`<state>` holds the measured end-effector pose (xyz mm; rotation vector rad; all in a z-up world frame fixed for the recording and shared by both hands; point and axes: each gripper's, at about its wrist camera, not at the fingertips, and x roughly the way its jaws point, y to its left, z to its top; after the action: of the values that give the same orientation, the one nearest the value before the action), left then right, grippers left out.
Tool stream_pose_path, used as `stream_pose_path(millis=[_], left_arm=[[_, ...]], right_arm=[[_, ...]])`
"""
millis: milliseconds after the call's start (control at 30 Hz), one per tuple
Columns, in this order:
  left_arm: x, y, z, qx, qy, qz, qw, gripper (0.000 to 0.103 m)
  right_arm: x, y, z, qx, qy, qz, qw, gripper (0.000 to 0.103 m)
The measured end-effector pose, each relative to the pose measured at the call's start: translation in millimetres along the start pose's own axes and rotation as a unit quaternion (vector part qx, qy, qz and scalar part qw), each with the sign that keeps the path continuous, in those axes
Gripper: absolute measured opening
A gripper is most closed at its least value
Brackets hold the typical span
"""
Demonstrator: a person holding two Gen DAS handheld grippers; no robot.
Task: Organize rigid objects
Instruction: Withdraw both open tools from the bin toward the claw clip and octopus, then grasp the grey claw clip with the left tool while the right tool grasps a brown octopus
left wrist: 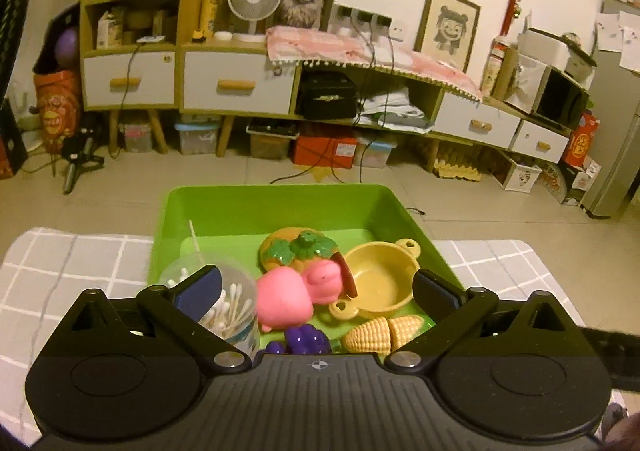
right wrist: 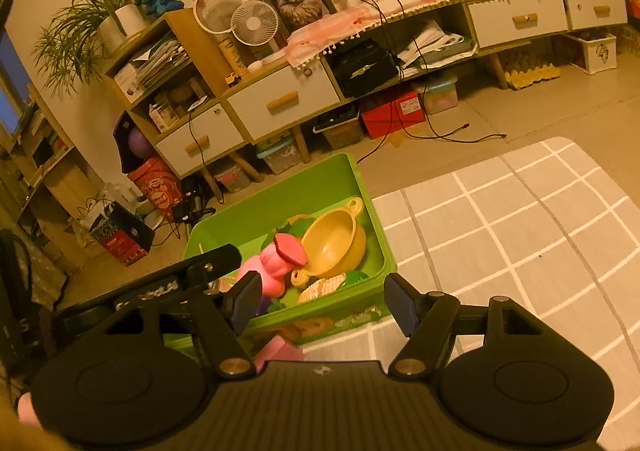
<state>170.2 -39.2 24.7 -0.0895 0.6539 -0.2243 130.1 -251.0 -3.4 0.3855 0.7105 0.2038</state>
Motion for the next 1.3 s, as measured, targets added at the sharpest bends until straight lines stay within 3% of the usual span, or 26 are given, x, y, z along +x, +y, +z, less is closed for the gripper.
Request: stream_pose_path(millis=[700, 1100, 1300], left_arm=[[-71, 28, -42, -0.023, 0.000, -0.001, 0.9997, 0.101], [-96, 55, -77, -0.029, -0.007, 0.019, 0.9994, 0.101], [-99, 74, -90, -0.042, 0.008, 0.021, 0.9989, 0.101]], right_arm=[[-45, 17, -29, -0.029, 0.013, -0.020, 0.999, 0.060], [-46, 15, -53, -0.045, 0.023, -0.017, 0.999, 0.065], [-45, 9, -60, -0.036, 0.028, -0.016, 0.999, 0.066]])
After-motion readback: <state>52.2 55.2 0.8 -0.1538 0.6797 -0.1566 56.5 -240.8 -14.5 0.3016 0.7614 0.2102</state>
